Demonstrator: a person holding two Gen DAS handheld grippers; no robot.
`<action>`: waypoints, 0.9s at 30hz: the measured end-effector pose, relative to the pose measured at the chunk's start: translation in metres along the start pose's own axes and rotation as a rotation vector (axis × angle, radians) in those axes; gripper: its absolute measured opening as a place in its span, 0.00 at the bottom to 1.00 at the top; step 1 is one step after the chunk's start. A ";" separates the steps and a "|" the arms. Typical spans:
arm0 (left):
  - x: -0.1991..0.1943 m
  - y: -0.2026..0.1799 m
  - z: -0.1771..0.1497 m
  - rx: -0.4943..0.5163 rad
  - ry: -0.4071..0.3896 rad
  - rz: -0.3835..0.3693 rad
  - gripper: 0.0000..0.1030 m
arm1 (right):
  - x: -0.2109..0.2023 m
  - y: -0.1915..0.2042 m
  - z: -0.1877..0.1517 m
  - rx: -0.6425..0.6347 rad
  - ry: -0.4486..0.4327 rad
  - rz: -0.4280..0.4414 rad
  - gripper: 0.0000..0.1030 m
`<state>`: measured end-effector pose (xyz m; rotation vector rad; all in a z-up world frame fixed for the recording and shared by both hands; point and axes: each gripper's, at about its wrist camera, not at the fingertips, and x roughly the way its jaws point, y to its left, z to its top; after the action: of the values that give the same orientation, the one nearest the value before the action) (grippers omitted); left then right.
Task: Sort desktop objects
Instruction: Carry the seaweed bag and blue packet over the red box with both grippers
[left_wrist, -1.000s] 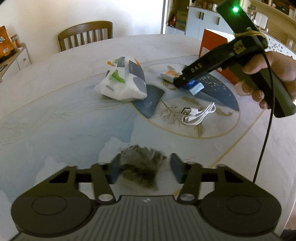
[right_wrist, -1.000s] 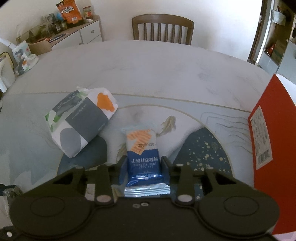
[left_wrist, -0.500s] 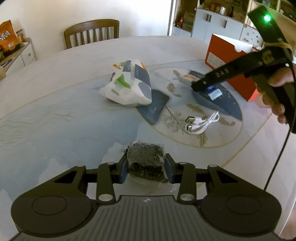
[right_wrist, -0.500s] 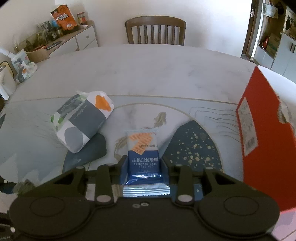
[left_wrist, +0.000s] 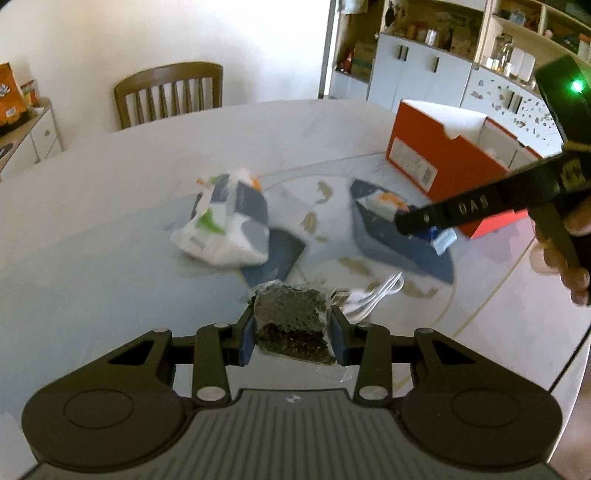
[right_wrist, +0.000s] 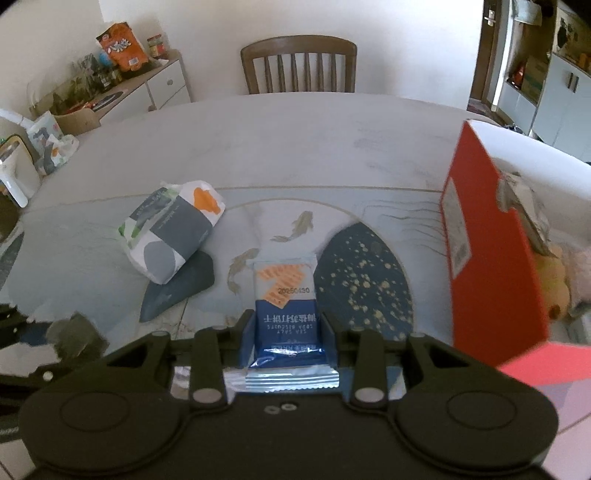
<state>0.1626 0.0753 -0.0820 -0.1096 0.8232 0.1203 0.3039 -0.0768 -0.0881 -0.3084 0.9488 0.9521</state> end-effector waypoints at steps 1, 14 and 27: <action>0.000 -0.003 0.003 0.003 -0.005 -0.006 0.37 | -0.004 -0.001 -0.002 0.006 -0.002 -0.001 0.35; -0.007 -0.037 0.035 0.045 -0.056 -0.072 0.37 | -0.051 -0.019 -0.011 0.049 -0.038 0.009 0.35; -0.024 -0.071 0.068 0.092 -0.111 -0.141 0.37 | -0.105 -0.042 -0.012 0.060 -0.100 0.001 0.35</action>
<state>0.2064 0.0134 -0.0151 -0.0730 0.7064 -0.0443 0.3068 -0.1661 -0.0174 -0.2076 0.8840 0.9293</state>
